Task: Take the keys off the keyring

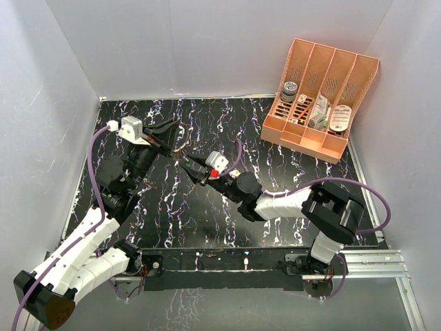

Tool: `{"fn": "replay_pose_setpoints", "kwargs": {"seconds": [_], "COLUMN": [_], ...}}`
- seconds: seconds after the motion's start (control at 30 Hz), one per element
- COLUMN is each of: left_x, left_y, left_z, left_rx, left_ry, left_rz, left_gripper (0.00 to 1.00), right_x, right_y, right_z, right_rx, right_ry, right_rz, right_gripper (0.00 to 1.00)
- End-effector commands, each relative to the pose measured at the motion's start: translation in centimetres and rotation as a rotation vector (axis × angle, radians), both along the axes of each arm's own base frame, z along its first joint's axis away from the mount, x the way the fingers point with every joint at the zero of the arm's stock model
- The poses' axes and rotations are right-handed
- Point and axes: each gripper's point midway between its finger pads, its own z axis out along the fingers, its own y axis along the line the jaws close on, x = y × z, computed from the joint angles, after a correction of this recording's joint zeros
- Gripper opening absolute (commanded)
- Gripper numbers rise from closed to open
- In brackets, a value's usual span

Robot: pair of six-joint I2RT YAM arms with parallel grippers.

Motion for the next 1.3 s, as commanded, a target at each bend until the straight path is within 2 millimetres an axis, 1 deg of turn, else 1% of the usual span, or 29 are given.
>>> {"fn": "replay_pose_setpoints", "kwargs": {"seconds": [0.0,0.17,0.23,0.33,0.4,0.43,0.53,0.6,0.67,0.7,0.73,0.77,0.83,0.87,0.9,0.93,1.0,1.03,1.07,1.13,1.23,1.27], "left_x": [-1.2,-1.3,-1.4,-1.3,-1.1,-0.9,-0.1,0.5,1.0,1.3,1.5,1.8,2.2,2.4,2.4,2.5,2.4,2.3,2.2,1.9,1.6,1.4], "left_y": [0.1,0.2,0.2,0.3,0.4,0.6,1.4,2.2,3.1,3.5,3.9,4.3,4.8,5.0,5.1,5.0,4.3,3.7,3.1,2.1,1.0,0.7], "left_z": [2.4,2.4,2.5,2.4,2.1,1.9,1.2,0.8,0.3,-0.1,-0.4,-0.8,-1.6,-1.9,-2.2,-2.3,-2.4,-2.5,-2.4,-2.4,-2.7,-2.8], "left_rx": [-0.054,-0.059,-0.059,-0.058,-0.053,-0.050,-0.049,-0.047,-0.026,-0.011,0.005,0.018,0.046,0.060,0.067,0.076,0.102,0.119,0.133,0.148,0.153,0.153], "left_ry": [-0.071,-0.071,-0.073,-0.070,-0.058,-0.051,-0.018,0.004,0.028,0.040,0.051,0.064,0.084,0.092,0.097,0.095,0.080,0.069,0.057,0.031,0.002,-0.010], "left_rz": [-0.028,-0.032,-0.033,-0.028,-0.012,-0.001,0.062,0.116,0.176,0.203,0.229,0.256,0.294,0.310,0.316,0.313,0.279,0.250,0.220,0.166,0.107,0.089], "left_gripper": [0.00,0.00,0.00,0.00,0.00,0.00,0.00,0.11,0.24,0.30,0.34,0.37,0.40,0.41,0.41,0.41,0.41,0.41,0.41,0.41,0.40,0.40], "right_x": [0.4,0.7,0.8,0.9,0.9,0.8,0.9,1.0,1.1,1.2,1.2,1.2,0.8,0.8,0.7,0.7,0.4,0.0,-0.2,-0.8,-1.7,-2.1], "right_y": [0.1,0.4,0.4,0.2,-0.1,-0.3,-0.8,-1.5,-2.1,-2.3,-2.5,-2.8,-3.5,-3.8,-4.1,-4.3,-4.4,-4.5,-4.5,-4.7,-5.1,-5.1], "right_z": [2.9,2.8,2.9,3.0,3.2,3.5,3.3,3.1,2.6,2.1,2.1,1.9,2.6,2.5,3.0,3.0,3.6,2.9,3.3,4.3,6.7,7.8], "right_rx": [0.078,0.079,0.084,0.095,0.103,0.106,0.070,0.030,-0.039,-0.086,-0.122,-0.167,-0.222,-0.262,-0.286,-0.335,-0.432,-0.528,-0.579,-0.660,-0.704,-0.703], "right_ry": [-0.049,-0.045,-0.044,-0.039,-0.038,-0.039,-0.037,-0.032,-0.017,-0.001,0.010,0.024,0.031,0.037,0.040,0.041,0.037,0.039,0.035,0.025,-0.010,-0.028], "right_rz": [-0.030,-0.037,-0.040,-0.053,-0.063,-0.067,-0.096,-0.126,-0.153,-0.165,-0.172,-0.175,-0.178,-0.182,-0.186,-0.188,-0.170,-0.150,-0.133,-0.107,-0.093,-0.089], "right_gripper": [0.35,0.34,0.31,0.15,0.01,0.00,0.00,0.00,0.00,0.00,0.00,0.00,0.00,0.00,0.00,0.00,0.00,0.00,0.00,0.00,0.00,0.00]}}
